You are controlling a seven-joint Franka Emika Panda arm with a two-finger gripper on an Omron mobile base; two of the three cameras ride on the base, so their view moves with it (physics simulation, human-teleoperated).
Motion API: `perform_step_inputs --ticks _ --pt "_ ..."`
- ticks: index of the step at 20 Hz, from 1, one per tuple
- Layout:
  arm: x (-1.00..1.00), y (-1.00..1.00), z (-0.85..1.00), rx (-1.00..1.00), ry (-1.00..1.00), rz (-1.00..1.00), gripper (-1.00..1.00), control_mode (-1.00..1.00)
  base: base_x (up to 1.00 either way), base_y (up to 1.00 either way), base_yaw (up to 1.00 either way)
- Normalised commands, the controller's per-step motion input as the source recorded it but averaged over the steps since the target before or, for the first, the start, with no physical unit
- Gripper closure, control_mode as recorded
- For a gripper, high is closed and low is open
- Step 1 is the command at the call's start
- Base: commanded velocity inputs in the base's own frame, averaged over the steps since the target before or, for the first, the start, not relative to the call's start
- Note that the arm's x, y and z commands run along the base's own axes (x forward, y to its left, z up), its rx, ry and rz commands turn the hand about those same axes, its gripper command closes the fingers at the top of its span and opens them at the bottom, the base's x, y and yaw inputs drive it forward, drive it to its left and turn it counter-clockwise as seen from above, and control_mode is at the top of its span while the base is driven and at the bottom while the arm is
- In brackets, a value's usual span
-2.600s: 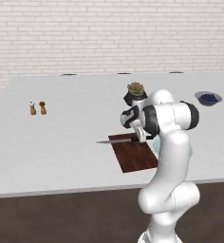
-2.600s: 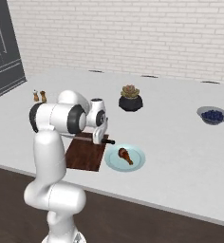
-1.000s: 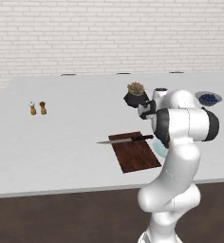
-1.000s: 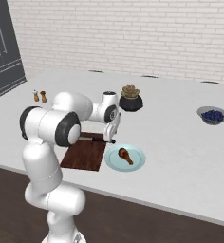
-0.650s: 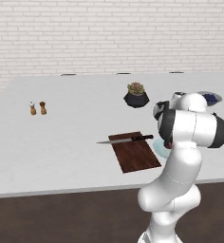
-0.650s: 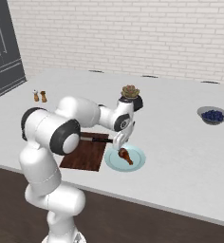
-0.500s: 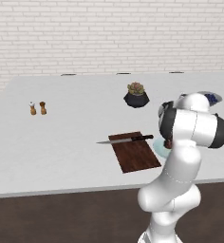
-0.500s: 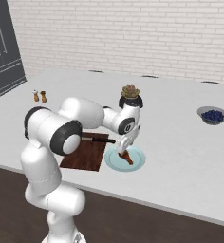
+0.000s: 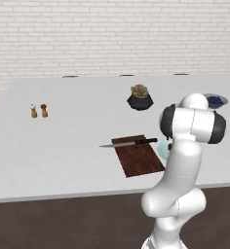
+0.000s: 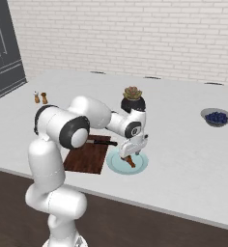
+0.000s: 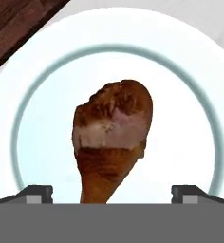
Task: Pick up the knife from the drawer and place it on the cutting board. Then place the meat from the plate to the cutting board.
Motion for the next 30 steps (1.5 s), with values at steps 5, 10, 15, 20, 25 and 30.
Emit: perform_step_inputs --ticks 5,10,15,20,25,30 --pt "0.15 0.00 -0.35 0.00 0.08 -0.11 -1.00 -1.00 0.00 0.00 0.00" --pt "0.07 -0.04 -0.42 0.01 0.00 -0.04 -1.00 -1.00 0.00 0.00 0.00" --pt "-0.18 -0.02 -0.46 0.00 -0.07 -0.01 -1.00 -1.00 0.00 0.00 0.00" --pt "-0.58 0.10 -0.39 0.00 -0.14 0.00 -1.00 -1.00 0.00 0.00 0.00" --pt "-0.14 0.39 -0.46 0.00 -0.01 0.00 -1.00 -1.00 0.00 0.00 0.00" --pt "-0.10 0.18 -0.42 0.00 0.00 -0.01 1.00 -1.00 0.00 0.00 0.00"
